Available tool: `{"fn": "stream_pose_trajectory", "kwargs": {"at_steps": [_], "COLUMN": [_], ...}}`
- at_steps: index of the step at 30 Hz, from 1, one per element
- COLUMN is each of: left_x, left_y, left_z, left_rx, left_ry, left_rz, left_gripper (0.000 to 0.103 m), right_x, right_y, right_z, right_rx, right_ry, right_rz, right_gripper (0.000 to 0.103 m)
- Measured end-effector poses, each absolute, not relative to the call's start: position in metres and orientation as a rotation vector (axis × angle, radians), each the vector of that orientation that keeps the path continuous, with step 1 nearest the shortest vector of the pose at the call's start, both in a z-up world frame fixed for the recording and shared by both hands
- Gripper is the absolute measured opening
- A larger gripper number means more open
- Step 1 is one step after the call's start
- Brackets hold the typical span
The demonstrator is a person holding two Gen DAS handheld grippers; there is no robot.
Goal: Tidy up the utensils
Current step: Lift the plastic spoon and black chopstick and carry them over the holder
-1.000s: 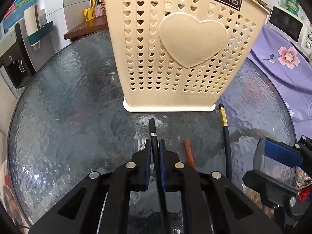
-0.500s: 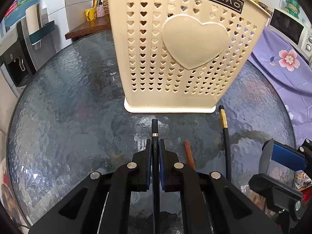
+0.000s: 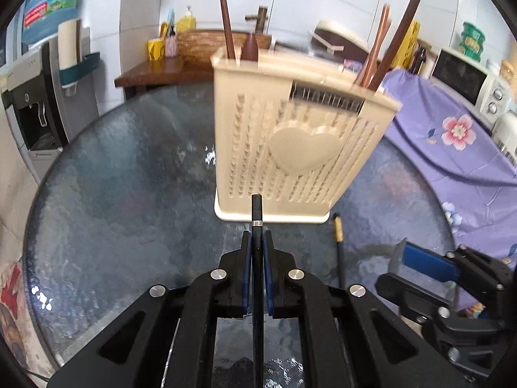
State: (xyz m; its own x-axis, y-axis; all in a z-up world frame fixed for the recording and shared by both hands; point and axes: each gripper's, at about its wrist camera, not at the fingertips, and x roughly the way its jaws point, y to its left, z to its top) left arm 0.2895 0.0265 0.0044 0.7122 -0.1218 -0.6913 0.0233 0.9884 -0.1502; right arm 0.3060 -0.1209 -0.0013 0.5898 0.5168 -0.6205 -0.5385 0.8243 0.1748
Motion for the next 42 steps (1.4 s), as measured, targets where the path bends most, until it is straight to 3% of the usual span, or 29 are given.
{"fn": "stream_pose_trajectory", "kwargs": {"at_steps": [25, 42], "left_x": [0.219, 0.215], "left_y": [0.035, 0.040], "left_z": [0.090, 0.129], "left_rx": [-0.173, -0.155], "left_ry": [0.555, 0.471], "left_rz": [-0.212, -0.231], "left_gripper": [0.007, 0.007], "right_x": [0.281, 0.286], "right_y": [-0.138, -0.138], "right_z": [0.055, 0.092], "right_rx": [0.009, 0.007], "right_ry": [0.584, 0.535], "right_rz": [0.652, 0.676], "right_gripper": [0.036, 0.036]}}
